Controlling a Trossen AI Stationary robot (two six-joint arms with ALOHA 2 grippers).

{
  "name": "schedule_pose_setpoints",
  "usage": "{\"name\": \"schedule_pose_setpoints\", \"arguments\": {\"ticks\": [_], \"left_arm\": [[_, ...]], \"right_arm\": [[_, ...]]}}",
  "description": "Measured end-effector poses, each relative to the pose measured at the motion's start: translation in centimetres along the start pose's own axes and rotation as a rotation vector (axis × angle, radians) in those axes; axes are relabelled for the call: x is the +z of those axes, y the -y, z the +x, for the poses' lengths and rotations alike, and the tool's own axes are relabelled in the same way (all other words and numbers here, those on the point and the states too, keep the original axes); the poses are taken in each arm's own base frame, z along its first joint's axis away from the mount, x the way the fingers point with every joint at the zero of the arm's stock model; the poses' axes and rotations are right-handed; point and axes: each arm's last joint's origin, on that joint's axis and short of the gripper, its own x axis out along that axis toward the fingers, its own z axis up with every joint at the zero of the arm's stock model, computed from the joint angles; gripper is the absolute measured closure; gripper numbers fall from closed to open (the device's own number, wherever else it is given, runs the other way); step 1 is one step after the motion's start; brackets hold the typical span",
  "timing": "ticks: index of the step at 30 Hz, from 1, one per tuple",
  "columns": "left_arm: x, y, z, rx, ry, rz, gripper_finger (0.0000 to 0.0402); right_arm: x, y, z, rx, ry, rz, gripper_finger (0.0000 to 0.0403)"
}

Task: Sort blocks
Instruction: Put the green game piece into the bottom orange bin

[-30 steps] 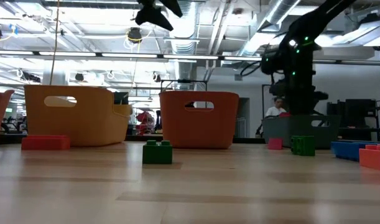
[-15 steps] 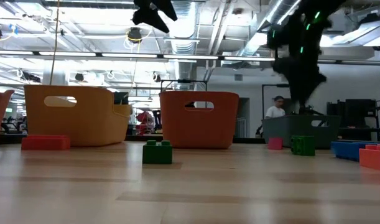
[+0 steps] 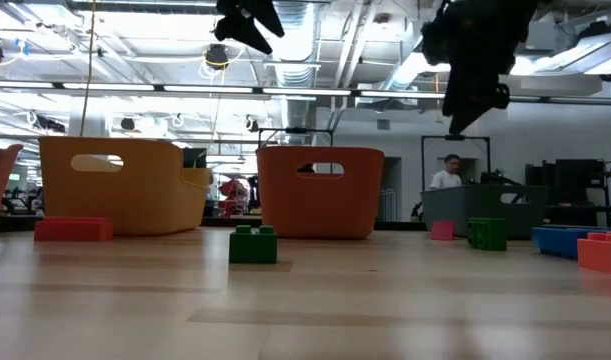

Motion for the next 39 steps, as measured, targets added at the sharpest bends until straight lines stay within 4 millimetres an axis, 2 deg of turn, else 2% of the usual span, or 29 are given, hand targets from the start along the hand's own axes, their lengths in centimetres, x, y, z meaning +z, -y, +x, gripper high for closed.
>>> {"name": "schedule_pose_setpoints", "arguments": {"ticks": [6, 12, 20, 26, 33, 39], "left_arm": [[0.0, -0.2, 0.0, 0.005, -0.001, 0.000, 0.0143], [-0.6, -0.1, 0.0, 0.006, -0.063, 0.058, 0.0143], [-1.2, -0.2, -0.1, 0.001, -0.130, 0.128, 0.0143], [-1.3, -0.1, -0.1, -0.024, -0.133, 0.155, 0.0143], [-1.3, 0.0, -0.1, -0.074, -0.140, 0.154, 0.0143], [-1.3, 0.3, -0.1, -0.098, -0.138, 0.159, 0.0143]], "right_arm": [[-1.0, -2.3, 4.3, -0.062, -0.112, 0.052, 0.0184], [-2.3, -3.3, 6.9, -0.140, -0.195, 0.220, 0.0184], [-2.7, -3.0, 7.3, -0.213, -0.204, 0.374, 0.0184], [-3.8, -1.7, 8.6, -0.232, -0.217, 0.449, 0.0184], [-5.1, -1.3, 9.9, -0.199, -0.204, 0.454, 0.0186], [-5.4, -0.5, 10.2, -0.228, -0.209, 0.466, 0.0211]]}}
